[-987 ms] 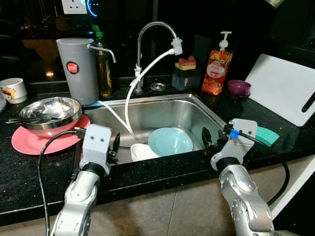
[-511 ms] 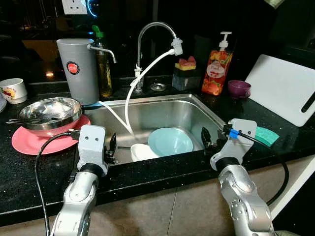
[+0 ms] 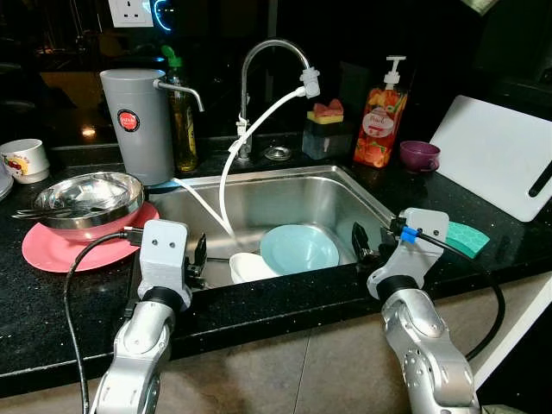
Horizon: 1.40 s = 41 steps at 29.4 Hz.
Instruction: Kitchen organization
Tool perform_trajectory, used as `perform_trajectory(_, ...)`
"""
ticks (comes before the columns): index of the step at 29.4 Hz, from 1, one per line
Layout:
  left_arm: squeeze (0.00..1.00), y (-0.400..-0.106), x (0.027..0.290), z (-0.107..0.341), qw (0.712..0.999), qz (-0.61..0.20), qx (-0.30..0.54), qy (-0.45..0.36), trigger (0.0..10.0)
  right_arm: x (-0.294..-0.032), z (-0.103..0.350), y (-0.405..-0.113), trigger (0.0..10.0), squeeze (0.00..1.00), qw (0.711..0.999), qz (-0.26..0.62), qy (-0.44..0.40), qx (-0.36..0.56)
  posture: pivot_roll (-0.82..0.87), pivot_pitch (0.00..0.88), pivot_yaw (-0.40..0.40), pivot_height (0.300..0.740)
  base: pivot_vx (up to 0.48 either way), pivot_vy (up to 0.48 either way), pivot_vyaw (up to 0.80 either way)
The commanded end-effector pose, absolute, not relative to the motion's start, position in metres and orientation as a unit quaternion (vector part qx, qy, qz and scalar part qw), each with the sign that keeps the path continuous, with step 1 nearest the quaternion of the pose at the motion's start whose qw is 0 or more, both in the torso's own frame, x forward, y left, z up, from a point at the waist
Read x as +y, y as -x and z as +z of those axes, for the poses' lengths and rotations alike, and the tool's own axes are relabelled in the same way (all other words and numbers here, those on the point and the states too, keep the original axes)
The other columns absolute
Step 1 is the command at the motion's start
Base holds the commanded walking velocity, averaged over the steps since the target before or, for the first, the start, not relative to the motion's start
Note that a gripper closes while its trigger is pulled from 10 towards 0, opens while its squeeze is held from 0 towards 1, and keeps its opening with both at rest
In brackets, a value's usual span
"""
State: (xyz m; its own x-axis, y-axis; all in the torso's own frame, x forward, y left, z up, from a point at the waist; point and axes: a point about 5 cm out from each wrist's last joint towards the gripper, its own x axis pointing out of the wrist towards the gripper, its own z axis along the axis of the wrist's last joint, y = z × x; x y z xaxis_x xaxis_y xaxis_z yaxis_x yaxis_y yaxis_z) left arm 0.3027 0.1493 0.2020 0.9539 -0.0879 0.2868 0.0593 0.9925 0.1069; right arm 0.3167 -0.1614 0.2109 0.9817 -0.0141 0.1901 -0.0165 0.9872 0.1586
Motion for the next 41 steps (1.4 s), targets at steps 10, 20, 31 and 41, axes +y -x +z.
perform_trajectory(10, 0.00, -0.3067, 0.1410, 0.2033, 0.987, -0.046, -0.146, -0.044, 10.0, -0.1641, 0.2098, -0.3181, 10.0, 0.00, 0.992, -0.006, -0.082, -0.094, 0.09, 0.066, -0.025, 0.740, 0.000, 0.000, 0.00)
perform_trajectory(20, 0.00, -0.3067, 0.1379, 0.2038, 0.987, -0.049, -0.148, -0.041, 10.0, -0.1636, 0.2105, -0.3182, 10.0, 0.00, 0.992, -0.006, -0.082, -0.095, 0.09, 0.067, -0.025, 0.740, 0.000, 0.000, 0.00)
perform_trajectory(31, 0.00, -0.3085, 0.1388, 0.2055, 0.987, -0.048, -0.150, -0.042, 10.0, -0.1637, 0.2109, -0.3187, 10.0, 0.00, 0.992, -0.007, -0.082, -0.095, 0.09, 0.065, -0.025, 0.740, 0.000, 0.000, 0.00)
perform_trajectory(41, 0.00, -0.3082, 0.1398, 0.2049, 0.987, -0.046, -0.149, -0.041, 10.0, -0.1637, 0.2116, -0.3189, 10.0, 0.00, 0.992, -0.007, -0.083, -0.096, 0.09, 0.065, -0.025, 0.740, 0.000, 0.000, 0.00)
